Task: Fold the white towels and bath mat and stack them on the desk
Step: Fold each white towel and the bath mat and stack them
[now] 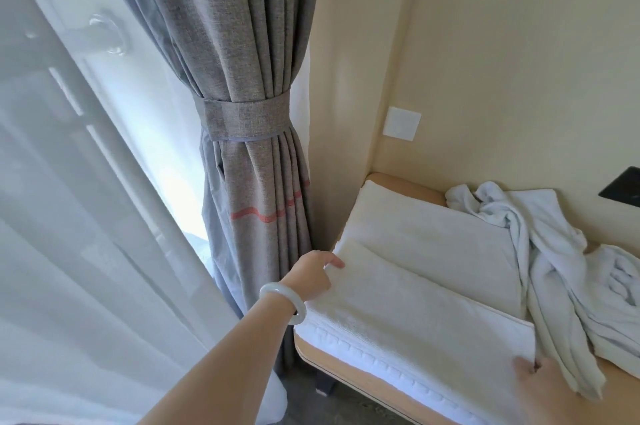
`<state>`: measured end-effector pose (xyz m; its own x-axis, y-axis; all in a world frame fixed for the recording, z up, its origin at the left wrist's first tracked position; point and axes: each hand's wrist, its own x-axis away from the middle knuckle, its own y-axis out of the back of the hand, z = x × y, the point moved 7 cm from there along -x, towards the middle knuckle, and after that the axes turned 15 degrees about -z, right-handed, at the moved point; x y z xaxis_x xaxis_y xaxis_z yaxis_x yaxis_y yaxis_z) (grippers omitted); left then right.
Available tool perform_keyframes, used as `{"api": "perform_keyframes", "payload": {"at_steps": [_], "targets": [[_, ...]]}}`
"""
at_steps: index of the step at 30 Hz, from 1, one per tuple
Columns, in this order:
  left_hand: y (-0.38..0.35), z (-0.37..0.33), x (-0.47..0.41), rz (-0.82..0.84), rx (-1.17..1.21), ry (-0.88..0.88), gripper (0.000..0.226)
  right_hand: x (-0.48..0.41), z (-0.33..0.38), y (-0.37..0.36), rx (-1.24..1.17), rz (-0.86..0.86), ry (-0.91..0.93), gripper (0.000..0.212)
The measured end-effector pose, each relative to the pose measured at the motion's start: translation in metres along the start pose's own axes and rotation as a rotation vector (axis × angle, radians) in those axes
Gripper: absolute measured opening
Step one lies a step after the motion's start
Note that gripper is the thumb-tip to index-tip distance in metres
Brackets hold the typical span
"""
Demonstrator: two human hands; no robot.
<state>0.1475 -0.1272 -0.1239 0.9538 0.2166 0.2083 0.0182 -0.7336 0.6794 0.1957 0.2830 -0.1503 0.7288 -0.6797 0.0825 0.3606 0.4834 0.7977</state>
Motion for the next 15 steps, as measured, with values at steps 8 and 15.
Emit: {"api": "perform_keyframes", "payload": {"at_steps": [8,15], "targets": [[0.003,-0.056,0.029,-0.35,-0.441,-0.327,0.047,0.061,0.093,-0.001,0.335,-0.298,0.85,0.059],[-0.079,-0.047,0.049,-0.076,-0.562,-0.453,0.059,0.103,0.086,-0.078,0.396,-0.039,0.908,0.08]]}}
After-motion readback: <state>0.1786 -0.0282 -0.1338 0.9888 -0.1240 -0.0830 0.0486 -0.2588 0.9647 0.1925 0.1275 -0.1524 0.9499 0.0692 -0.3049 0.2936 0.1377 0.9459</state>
